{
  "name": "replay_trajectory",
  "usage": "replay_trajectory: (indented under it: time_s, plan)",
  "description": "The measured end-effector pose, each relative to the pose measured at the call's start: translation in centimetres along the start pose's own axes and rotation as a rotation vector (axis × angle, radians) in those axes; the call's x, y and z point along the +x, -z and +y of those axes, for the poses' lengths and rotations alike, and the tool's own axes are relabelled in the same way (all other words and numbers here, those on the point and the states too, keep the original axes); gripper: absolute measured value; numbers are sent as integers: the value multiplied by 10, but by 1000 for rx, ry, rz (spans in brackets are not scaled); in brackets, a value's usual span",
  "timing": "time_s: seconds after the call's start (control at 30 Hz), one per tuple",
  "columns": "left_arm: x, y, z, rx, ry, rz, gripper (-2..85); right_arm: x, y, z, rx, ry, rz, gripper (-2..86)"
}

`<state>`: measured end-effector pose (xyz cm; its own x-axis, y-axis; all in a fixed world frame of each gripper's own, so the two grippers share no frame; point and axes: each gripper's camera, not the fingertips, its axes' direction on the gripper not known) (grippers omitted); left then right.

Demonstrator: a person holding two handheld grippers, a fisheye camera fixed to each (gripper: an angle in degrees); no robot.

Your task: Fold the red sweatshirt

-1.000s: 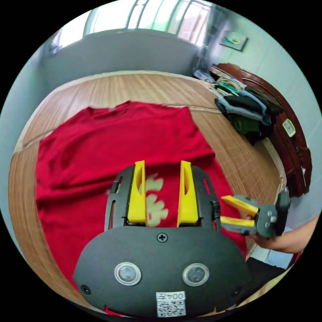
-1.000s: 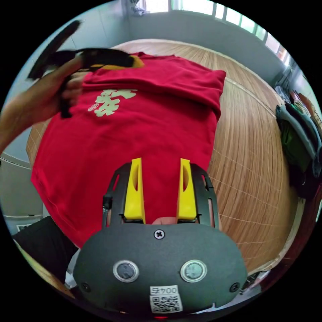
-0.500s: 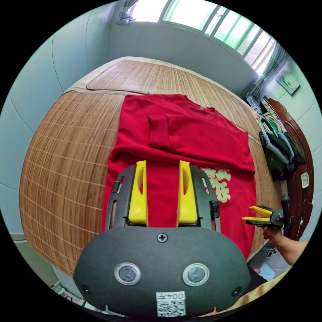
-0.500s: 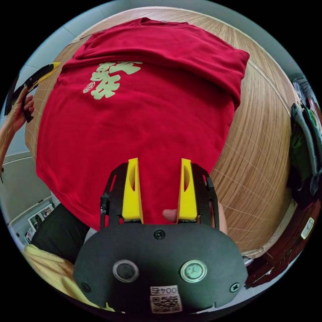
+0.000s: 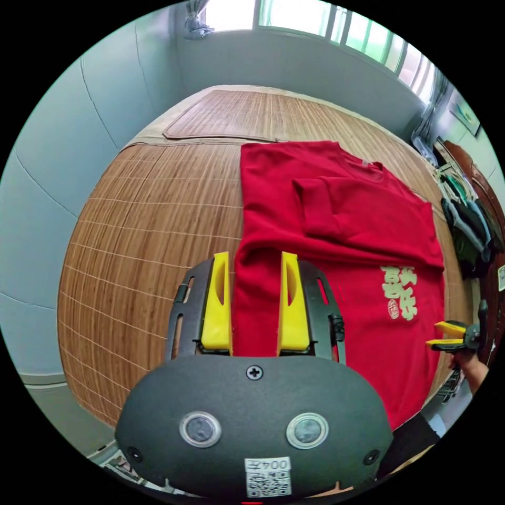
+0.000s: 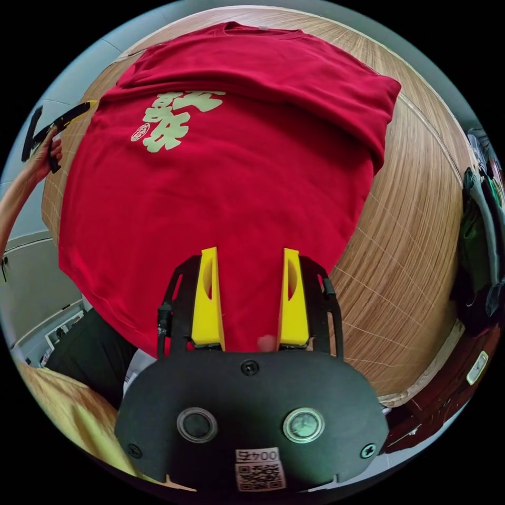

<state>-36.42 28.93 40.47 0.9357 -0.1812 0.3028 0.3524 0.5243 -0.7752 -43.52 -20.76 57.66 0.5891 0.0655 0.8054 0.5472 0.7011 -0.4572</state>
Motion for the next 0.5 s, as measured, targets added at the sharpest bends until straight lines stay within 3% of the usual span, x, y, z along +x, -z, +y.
replay_trajectory:
  time_s: [0.27,0.5]
  plan:
    - [7,-24,-15,-53,-172,-65,134,5,7,-22,-83,7,-18,166]
    - [-2,-37,-22,-84,-174,-55,133,1,10,-29,-108,6,1,167]
